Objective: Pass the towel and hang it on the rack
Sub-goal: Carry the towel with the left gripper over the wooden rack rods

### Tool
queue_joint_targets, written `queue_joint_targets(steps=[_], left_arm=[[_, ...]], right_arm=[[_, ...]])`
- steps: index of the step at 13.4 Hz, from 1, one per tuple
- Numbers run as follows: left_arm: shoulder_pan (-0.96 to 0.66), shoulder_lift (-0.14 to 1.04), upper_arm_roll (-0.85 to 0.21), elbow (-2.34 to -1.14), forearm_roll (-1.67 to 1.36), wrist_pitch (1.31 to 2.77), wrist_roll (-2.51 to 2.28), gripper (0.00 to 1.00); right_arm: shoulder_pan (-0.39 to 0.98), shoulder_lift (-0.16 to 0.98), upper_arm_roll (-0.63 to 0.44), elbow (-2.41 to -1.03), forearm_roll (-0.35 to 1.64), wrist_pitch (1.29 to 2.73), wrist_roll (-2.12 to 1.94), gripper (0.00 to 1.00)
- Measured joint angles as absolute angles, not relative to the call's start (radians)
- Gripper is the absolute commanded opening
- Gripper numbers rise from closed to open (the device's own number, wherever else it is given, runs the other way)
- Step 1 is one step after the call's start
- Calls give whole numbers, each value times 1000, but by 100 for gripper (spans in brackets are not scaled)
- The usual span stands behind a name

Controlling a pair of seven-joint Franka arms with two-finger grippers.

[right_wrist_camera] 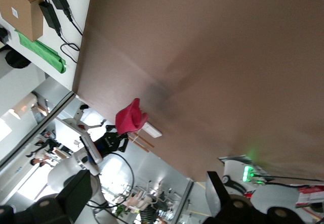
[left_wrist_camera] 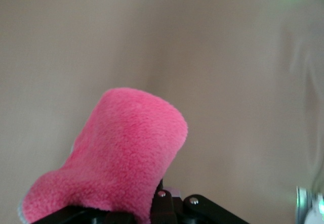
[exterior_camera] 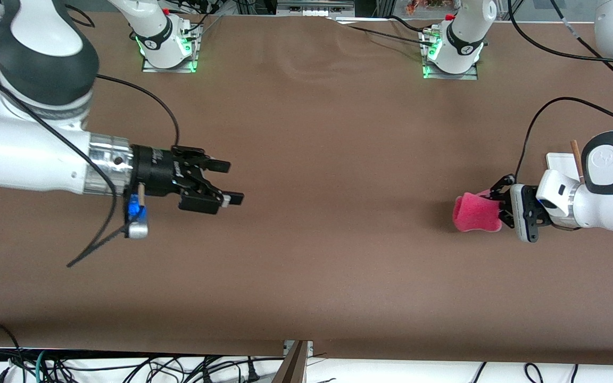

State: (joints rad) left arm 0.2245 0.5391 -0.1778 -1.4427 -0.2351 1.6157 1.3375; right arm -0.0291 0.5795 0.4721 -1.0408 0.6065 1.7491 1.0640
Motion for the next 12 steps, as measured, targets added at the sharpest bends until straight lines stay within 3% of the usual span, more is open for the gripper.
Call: queue_joint_targets(steps=[6,8,12], left_arm=[[252,503,50,-1404,152,1547,1331,0],[279,488,123,-1404,209,1548,1337,0],[402,501,138,-1436,237,1670,1475,0]], right_arm=[[-17,250,245,-1361,429,1593,622,100],[9,202,166,-1405,307,1552,470,100],[21,162,82,-1435,114,1533,213,100]])
